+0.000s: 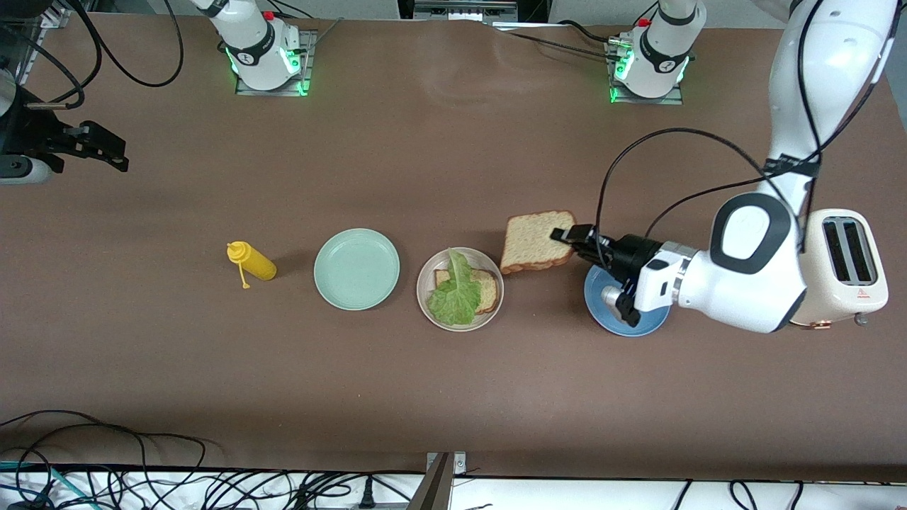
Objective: Make sandwich on beige plate with both arms
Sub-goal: 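Carry the toast slice with the left gripper over the beige plate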
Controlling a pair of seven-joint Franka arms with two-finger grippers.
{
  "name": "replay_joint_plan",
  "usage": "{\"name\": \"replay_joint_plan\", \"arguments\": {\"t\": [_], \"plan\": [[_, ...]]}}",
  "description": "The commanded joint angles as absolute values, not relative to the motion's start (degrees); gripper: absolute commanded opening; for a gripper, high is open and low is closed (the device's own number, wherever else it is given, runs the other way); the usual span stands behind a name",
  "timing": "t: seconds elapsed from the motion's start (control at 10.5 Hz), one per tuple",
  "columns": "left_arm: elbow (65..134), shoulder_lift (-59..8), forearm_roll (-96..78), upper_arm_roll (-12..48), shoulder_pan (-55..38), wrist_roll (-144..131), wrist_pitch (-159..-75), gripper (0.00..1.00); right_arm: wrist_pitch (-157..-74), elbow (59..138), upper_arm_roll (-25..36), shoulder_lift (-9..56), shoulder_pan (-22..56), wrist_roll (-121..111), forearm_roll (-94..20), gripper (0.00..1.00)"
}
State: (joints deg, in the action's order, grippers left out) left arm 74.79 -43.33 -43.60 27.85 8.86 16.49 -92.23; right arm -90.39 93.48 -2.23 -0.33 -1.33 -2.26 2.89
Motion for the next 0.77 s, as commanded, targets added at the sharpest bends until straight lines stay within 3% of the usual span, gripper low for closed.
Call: {"name": "replay_joint_plan", "arguments": {"t": [0.0,0.38,0.67], "plan": [[73.48,-48.76,-53.39,27.69,5.29,17.4,-100.32,0.0,-90.26,92.2,-2.37,0.62,-0.88,-1.41,3.16,1.0],[73.48,-56.76,-56.6,27.6,-1.66,21.08,-115.63,0.0,-89.56,92.28,-2.11,0.97,-0.79,-1.58,3.34,1.0],[73.48,-60.37,-60.11,27.51,-2.8,27.48,-116.19,0.0,-89.56,92.2,-1.93,0.88,-0.88,-1.41,3.16,1.0]]}}
